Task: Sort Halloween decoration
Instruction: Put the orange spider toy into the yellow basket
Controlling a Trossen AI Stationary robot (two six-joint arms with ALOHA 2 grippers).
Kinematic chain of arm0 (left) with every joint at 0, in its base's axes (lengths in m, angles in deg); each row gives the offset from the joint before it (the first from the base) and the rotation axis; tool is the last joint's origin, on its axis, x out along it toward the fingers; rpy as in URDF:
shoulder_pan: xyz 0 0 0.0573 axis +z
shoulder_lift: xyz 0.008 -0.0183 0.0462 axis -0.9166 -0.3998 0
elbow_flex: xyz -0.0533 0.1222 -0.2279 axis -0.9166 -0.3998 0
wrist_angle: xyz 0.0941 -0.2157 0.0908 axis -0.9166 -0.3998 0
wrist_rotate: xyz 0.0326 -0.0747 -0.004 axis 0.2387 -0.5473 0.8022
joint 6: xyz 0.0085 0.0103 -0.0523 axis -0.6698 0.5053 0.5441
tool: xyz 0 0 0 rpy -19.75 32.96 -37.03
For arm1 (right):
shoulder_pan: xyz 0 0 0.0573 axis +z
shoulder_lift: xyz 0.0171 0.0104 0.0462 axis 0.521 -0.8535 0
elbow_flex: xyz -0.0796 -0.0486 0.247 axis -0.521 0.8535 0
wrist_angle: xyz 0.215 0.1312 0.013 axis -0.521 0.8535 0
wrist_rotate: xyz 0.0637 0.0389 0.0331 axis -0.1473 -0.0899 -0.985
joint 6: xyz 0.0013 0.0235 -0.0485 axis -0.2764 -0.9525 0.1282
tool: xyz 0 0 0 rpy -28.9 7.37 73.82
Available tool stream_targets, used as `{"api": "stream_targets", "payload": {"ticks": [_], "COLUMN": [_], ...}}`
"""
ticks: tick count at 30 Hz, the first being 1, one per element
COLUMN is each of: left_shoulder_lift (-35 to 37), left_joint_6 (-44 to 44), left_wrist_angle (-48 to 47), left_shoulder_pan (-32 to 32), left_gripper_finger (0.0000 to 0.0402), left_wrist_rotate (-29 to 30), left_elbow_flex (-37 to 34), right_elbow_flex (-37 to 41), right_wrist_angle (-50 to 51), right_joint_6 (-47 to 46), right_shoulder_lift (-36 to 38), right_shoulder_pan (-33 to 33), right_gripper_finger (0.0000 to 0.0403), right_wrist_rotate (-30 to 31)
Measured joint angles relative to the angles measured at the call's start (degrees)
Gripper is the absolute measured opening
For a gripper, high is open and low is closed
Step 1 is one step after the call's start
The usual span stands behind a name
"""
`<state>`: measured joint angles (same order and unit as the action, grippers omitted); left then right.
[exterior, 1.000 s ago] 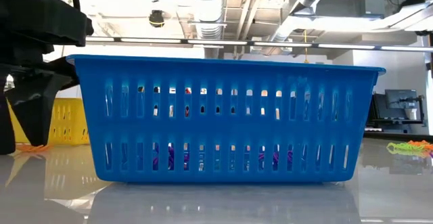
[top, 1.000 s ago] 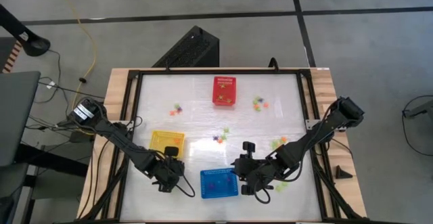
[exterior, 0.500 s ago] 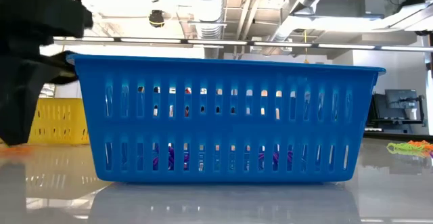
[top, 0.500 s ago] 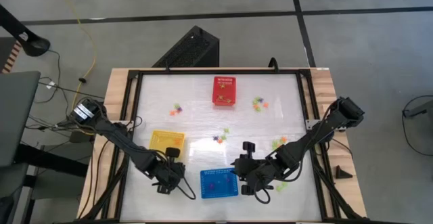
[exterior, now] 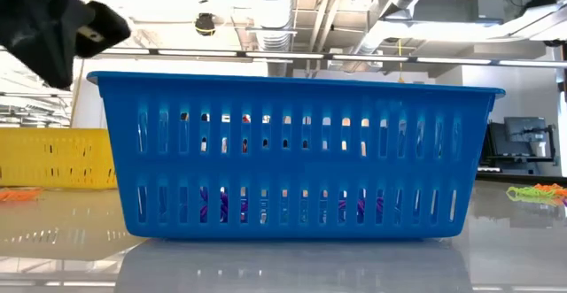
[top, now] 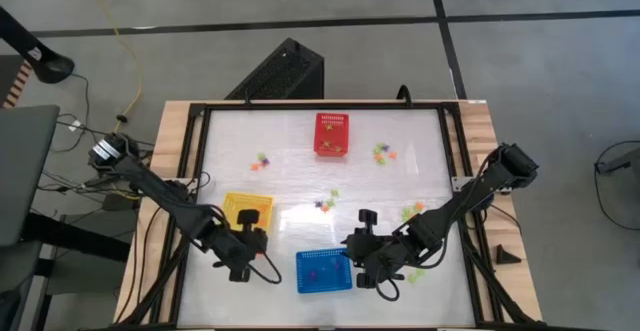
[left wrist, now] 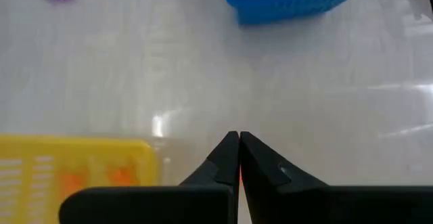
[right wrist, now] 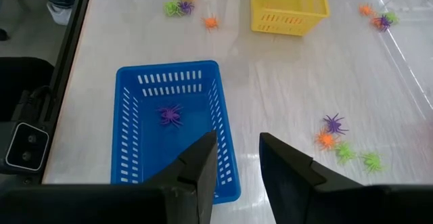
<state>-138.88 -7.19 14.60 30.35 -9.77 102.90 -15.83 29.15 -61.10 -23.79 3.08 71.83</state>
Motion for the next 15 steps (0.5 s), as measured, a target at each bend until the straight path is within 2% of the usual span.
{"api": "stream_targets", "payload": {"ticks": [4,10,15], "left_shoulder_lift": [-2.9,-8.9,-11.9], "left_joint_6": [1.3,-4.6,-4.4], "left_wrist_angle": [-0.1,0.3,0.5], "left_shoulder_pan": [-0.7,-1.4,-1.4], "left_gripper_finger": [0.0018,0.0077,0.0120], "left_wrist_rotate": [-2.2,-1.9,-2.9], "left_elbow_flex": [-0.3,-0.3,-0.3], "right_elbow_flex": [0.0,0.0,0.0], "right_wrist_angle": [0.0,0.0,0.0], "right_joint_6": [0.0,0.0,0.0], "right_shoulder_lift": [0.0,0.0,0.0], "right_shoulder_pan": [0.0,0.0,0.0], "right_gripper_finger": [0.0141,0.0141,0.0141], "right_wrist_rotate": [0.0,0.0,0.0]}}
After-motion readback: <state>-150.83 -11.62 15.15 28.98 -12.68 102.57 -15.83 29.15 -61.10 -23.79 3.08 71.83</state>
